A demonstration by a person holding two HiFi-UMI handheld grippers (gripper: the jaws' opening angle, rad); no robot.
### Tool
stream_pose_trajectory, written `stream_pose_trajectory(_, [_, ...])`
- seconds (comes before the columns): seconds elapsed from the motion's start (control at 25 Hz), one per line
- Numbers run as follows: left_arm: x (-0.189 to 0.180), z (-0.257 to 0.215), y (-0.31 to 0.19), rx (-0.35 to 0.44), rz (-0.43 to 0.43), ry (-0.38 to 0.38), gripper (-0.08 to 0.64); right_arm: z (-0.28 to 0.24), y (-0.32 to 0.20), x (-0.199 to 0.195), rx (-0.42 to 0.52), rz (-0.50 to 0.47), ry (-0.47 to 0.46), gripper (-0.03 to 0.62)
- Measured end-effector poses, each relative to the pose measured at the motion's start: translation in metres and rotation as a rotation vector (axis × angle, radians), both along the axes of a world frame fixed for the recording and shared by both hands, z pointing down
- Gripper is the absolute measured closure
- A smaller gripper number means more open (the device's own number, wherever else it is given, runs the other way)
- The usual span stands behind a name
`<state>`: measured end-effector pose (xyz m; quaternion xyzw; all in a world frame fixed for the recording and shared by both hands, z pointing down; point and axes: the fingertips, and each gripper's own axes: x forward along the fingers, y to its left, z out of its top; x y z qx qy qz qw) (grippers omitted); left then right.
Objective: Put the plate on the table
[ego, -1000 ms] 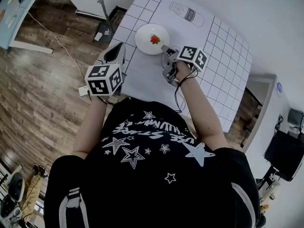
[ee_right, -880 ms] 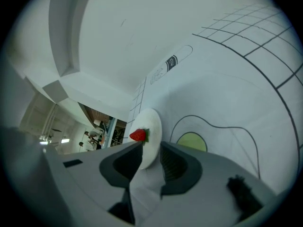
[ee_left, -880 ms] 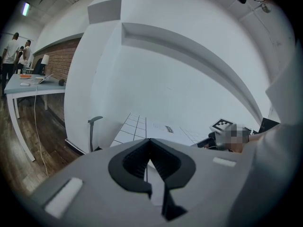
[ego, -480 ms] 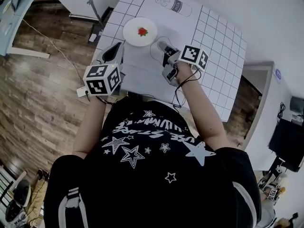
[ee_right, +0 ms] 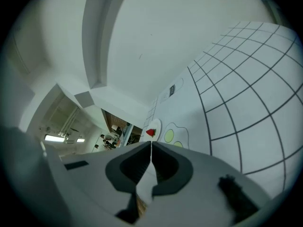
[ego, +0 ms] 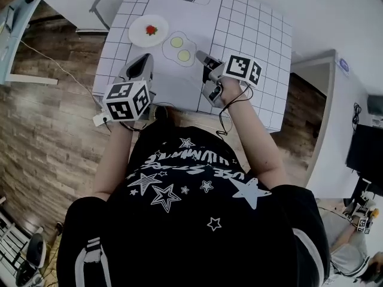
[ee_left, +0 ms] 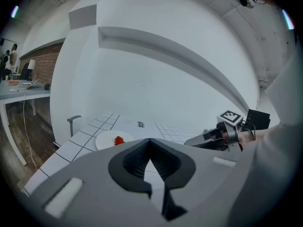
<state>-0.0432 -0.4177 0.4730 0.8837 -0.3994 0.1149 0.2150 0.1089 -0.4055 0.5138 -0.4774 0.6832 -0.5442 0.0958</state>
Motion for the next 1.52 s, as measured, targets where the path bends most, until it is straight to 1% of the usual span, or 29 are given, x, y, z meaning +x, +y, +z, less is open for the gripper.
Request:
stream_pose_trajectory(0.24, [0.024, -0.009, 0.049, 0.017, -0.003, -0.013, 0.551, -0.007, 0.054, 0.032, 0.024, -0.013, 0.026, 0.578])
stream_pose_trajectory(0.36, [0.03, -0.01, 0.079, 0.018, -0.019, -0.018, 0.551, -0.004, 0.083, 0.039, 0.027, -0.022, 0.016, 0.578])
stream_pose_trajectory(0.56, [0.036, -0.014, 0.13, 0.029, -0.053, -0.027, 0.551, -0.001, 0.127, 0.043, 0.03, -0.068, 0.01, 0.578])
stream_pose_trajectory(0.76, [0.041, -0.021, 0.165, 0.042, -0.08, -0.036, 0.551, -0.007, 0.155, 0.044, 0.057, -0.119, 0.015, 0.578])
stream_pose_trajectory(0.88, [0.044, -0.013, 0.196, 0.025, -0.087, -0.053, 0.551, -0.005, 0.182, 0.044, 0.066, -0.145, 0.015, 0.578])
stream_pose_trajectory(1.0, [0.049, -0.005, 0.222, 0.002, -0.083, -0.061, 0.551, 0.002, 0.205, 0.047, 0.053, -0.152, 0.001, 0.578])
stream_pose_trajectory(1.28, [0.066, -0.013, 0.24, 0.021, -0.054, -0.059, 0.551, -0.002, 0.22, 0.056, 0.072, -0.137, -0.014, 0.578])
stream_pose_trajectory(1.4, [0.064, -0.018, 0.25, 0.035, -0.059, -0.048, 0.551, -0.006, 0.226, 0.051, 0.082, -0.153, -0.006, 0.578])
stream_pose_trajectory(1.52, [0.054, -0.02, 0.265, 0.032, -0.076, -0.03, 0.551, -0.013, 0.234, 0.042, 0.095, -0.172, 0.004, 0.578])
